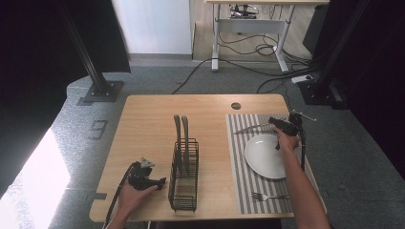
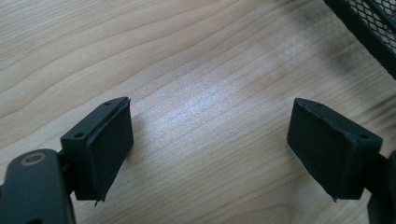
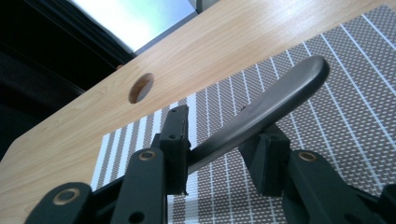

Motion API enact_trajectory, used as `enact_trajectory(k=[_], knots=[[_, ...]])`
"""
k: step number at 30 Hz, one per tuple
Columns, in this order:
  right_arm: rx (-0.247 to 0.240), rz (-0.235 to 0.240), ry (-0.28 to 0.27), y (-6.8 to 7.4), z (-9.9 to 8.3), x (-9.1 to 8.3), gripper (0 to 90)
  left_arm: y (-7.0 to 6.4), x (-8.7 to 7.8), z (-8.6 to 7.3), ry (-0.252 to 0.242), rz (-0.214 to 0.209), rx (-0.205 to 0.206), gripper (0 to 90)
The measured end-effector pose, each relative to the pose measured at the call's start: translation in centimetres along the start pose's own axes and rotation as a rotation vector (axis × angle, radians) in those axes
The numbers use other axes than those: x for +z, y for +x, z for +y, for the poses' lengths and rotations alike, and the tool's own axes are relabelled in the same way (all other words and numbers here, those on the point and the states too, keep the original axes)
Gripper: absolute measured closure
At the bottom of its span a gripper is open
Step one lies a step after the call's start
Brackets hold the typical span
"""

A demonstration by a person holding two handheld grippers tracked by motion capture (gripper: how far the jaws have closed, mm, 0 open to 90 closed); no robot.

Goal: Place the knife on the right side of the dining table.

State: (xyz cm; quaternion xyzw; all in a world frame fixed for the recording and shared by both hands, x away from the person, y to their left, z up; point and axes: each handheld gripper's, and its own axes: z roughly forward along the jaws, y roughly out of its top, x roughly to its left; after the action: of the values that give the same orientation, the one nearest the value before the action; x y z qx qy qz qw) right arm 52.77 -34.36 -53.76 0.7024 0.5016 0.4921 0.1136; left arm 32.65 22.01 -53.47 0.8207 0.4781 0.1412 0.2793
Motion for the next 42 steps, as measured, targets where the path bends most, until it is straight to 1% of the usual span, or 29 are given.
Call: enact_trajectory(k=[1,5,10,16,23,25,31,33,35,38,40,42], knots=[[0.008,-0.005,0.007,-0.2,-0.1,0.1,61.7,0.0,0.0,0.0,0.000,0.001,0.000,14.7],[0.017,-0.010,0.019,-0.5,-0.1,0.3,60.8,0.0,0.0,0.0,0.001,0.000,0.000,14.7],[0.041,-0.003,0.034,-0.9,-0.2,0.6,60.6,0.0,0.0,0.0,0.001,0.001,-0.002,14.7],[0.042,-0.015,0.049,-1.3,-0.3,0.9,58.1,0.0,0.0,0.0,0.002,0.001,-0.003,14.7],[0.050,-0.021,0.055,-1.5,-0.3,0.9,57.9,0.0,0.0,0.0,0.003,0.000,-0.003,14.8],[0.058,-0.029,0.059,-1.5,-0.3,0.9,56.9,0.0,0.0,0.0,0.003,0.000,-0.003,14.8],[0.061,-0.049,0.070,-1.6,-0.3,0.8,51.4,0.0,0.0,0.0,0.004,-0.001,-0.003,14.8],[0.073,-0.054,0.071,-1.6,-0.2,0.6,49.6,0.0,0.0,0.0,0.004,-0.001,-0.002,14.8],[0.059,-0.070,0.051,-1.6,0.0,0.3,48.0,0.0,0.0,0.0,0.003,-0.001,-0.001,14.8],[0.022,-0.066,0.025,-1.4,0.4,-0.2,47.7,0.0,0.0,0.0,0.004,-0.001,-0.001,14.8],[-0.022,-0.053,0.006,-1.1,0.6,-0.5,47.3,0.0,0.1,0.0,0.004,0.000,-0.001,14.8],[-0.077,-0.056,-0.003,-0.6,0.8,-0.7,47.0,0.0,0.1,0.0,0.004,0.001,0.000,14.8]])
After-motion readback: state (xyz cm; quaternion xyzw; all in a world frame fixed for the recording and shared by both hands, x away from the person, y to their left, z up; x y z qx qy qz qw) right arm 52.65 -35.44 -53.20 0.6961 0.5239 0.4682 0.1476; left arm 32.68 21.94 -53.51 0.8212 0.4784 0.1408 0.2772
